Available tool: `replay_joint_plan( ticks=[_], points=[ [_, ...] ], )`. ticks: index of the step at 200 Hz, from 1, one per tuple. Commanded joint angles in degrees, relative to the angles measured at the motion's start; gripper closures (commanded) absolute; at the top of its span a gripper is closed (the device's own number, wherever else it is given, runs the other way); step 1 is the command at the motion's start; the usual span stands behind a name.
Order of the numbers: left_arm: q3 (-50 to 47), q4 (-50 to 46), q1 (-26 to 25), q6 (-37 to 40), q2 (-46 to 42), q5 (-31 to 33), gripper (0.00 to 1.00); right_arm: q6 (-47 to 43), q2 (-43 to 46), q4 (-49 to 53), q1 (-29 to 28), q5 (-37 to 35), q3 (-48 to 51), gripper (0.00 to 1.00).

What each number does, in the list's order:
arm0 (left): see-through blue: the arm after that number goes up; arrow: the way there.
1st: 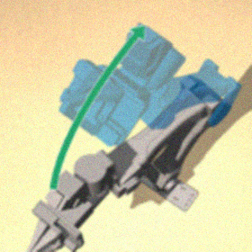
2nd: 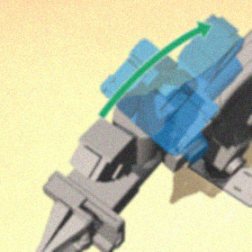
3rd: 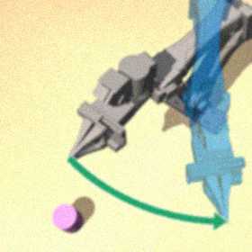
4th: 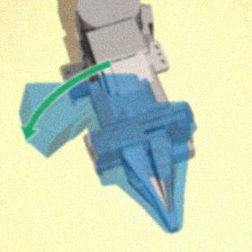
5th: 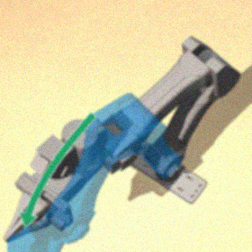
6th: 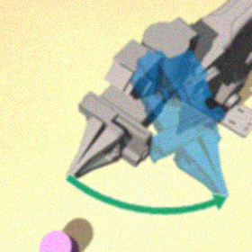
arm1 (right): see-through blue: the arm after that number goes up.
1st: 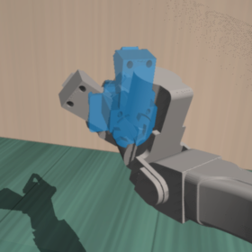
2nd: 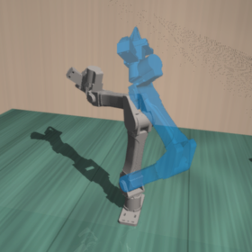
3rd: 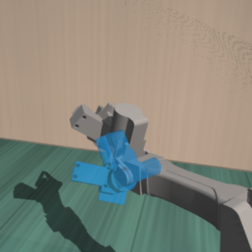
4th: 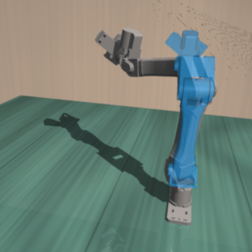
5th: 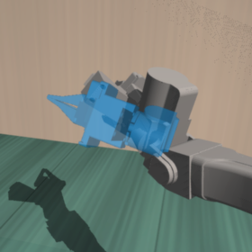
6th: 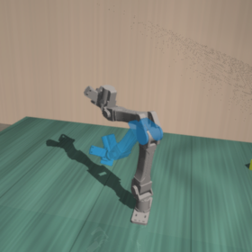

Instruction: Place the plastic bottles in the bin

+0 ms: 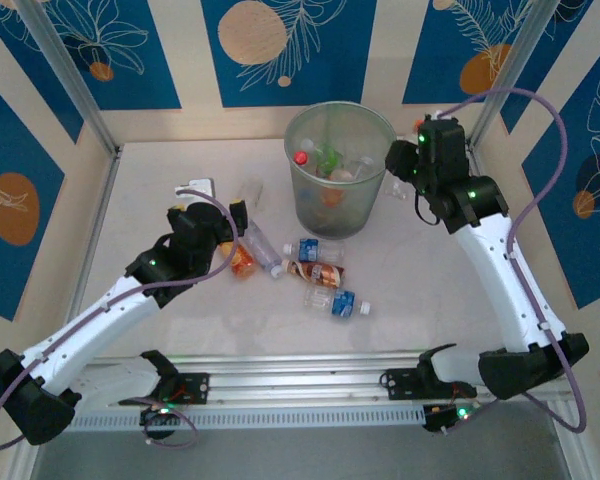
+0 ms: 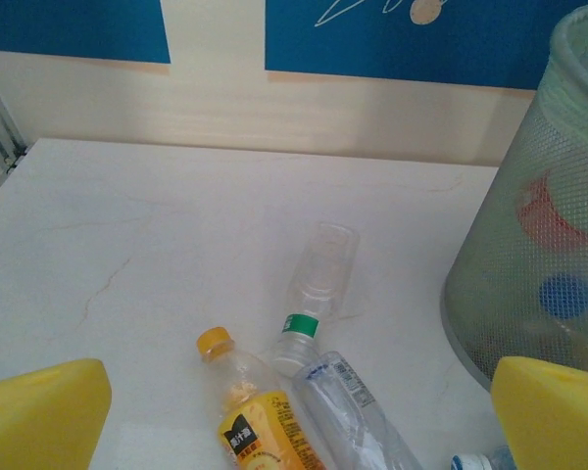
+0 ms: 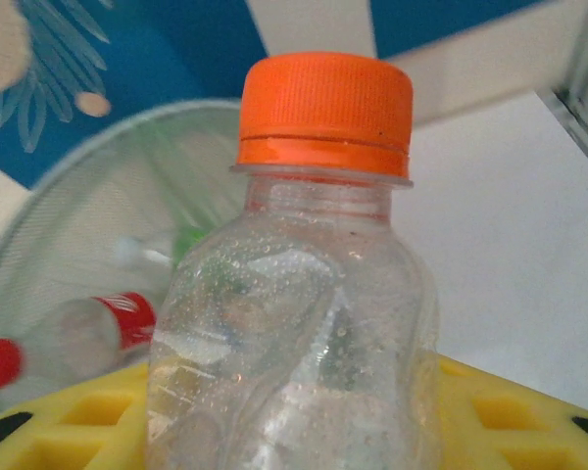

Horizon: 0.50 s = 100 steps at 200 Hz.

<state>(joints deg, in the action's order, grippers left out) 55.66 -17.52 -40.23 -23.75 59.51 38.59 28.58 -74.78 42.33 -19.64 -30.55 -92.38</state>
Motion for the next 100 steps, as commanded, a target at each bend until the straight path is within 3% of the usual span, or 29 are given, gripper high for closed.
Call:
replay_joint_plan(
  ticks=[1, 100],
  points=[
    [1.83, -0.69, 0.59, -0.86, 0.18, -0.79, 0.01, -5.89, -4.23, -1.00, -2.21, -2.43, -7.06, 0.53],
    [3.23, -3.47, 0.75, -0.07, 0.26, -2.62, 0.00, -14.56, -25.16, -2.77, -4.36, -0.37, -30.75, 0.53]
  ],
)
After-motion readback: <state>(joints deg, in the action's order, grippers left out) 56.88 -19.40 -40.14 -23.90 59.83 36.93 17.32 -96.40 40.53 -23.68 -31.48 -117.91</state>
